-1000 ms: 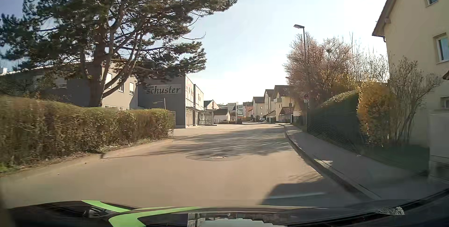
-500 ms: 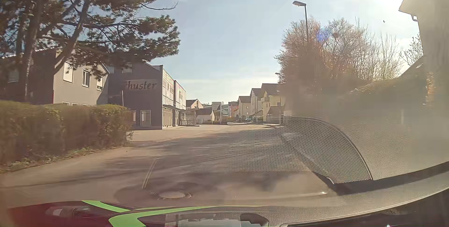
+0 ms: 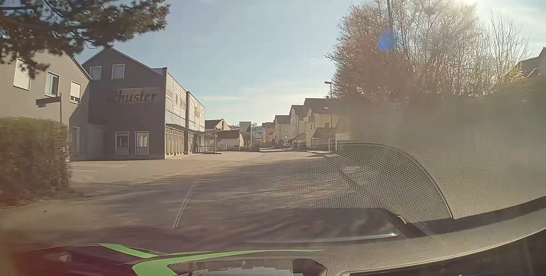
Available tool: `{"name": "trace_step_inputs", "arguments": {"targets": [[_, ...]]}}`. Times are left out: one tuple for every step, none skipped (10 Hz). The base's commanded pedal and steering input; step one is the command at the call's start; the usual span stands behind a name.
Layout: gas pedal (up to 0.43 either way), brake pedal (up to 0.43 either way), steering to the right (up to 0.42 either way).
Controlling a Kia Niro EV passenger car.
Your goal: Follow the waypoints while adhering to traffic rules and regulations
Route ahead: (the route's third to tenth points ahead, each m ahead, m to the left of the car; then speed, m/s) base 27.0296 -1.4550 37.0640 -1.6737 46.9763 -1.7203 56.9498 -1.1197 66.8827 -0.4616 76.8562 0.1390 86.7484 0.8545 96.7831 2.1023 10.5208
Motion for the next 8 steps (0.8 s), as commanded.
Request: {"name": "trace_step_inputs", "arguments": {"targets": [[0.197,0.000,0.029],[0.197,0.000,0.029],[0.197,0.000,0.027],[0.197,0.000,0.025],[0.197,0.000,0.022],[0.197,0.000,0.017],[0.197,0.000,0.015],[0.189,0.000,0.014]]}}
